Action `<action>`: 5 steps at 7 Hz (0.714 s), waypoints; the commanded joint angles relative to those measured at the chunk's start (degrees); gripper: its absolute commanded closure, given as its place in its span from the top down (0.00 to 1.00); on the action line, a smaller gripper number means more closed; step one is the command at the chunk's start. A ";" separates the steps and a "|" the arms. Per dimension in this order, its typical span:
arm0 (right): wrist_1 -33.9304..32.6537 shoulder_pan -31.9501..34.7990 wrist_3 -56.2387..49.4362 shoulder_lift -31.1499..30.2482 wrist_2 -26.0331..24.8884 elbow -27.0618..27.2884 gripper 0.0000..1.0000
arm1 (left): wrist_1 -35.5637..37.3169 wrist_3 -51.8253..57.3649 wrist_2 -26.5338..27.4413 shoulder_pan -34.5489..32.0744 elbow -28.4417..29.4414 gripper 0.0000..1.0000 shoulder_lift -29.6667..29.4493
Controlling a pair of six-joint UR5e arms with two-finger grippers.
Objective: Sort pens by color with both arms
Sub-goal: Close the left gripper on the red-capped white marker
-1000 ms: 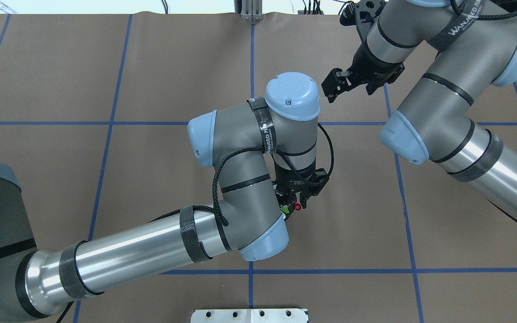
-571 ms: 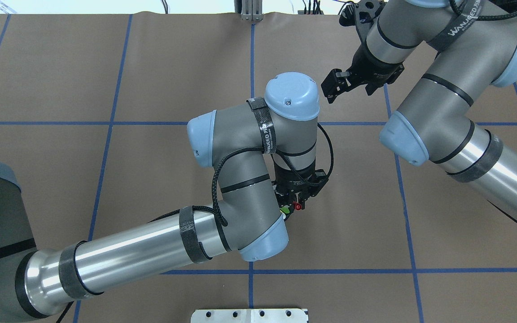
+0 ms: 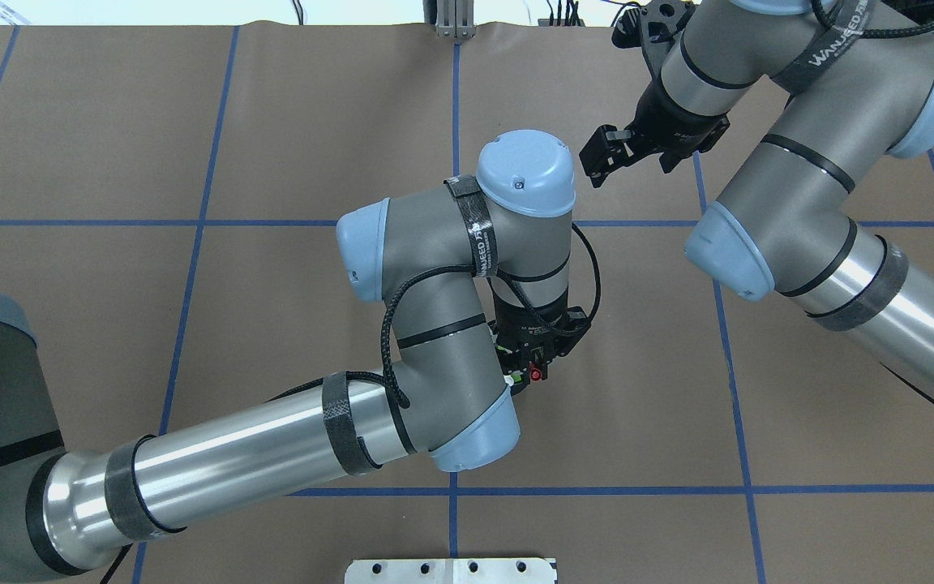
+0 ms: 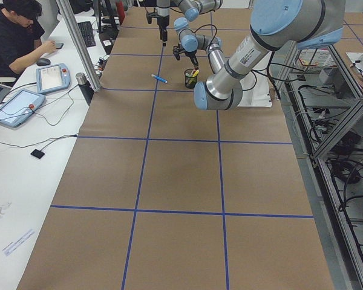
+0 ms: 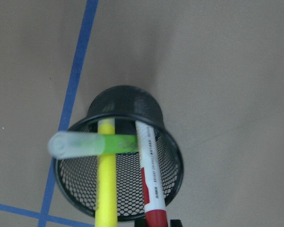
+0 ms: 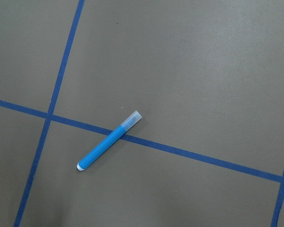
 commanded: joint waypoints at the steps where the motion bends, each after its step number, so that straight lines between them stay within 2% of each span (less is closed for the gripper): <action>1: 0.00 -0.20 0.00 0.00 0.00 0.00 0.99 | 1.53 -0.22 -0.01 -0.12 -1.16 0.25 0.13; 3: -0.08 -0.21 0.00 0.00 0.00 0.26 0.99 | 7.05 -0.23 -0.09 -0.20 -6.86 0.25 0.91; 5: 0.00 -0.21 0.00 0.00 0.09 0.27 0.99 | 7.87 -0.23 -0.09 -0.29 -10.74 0.24 1.89</action>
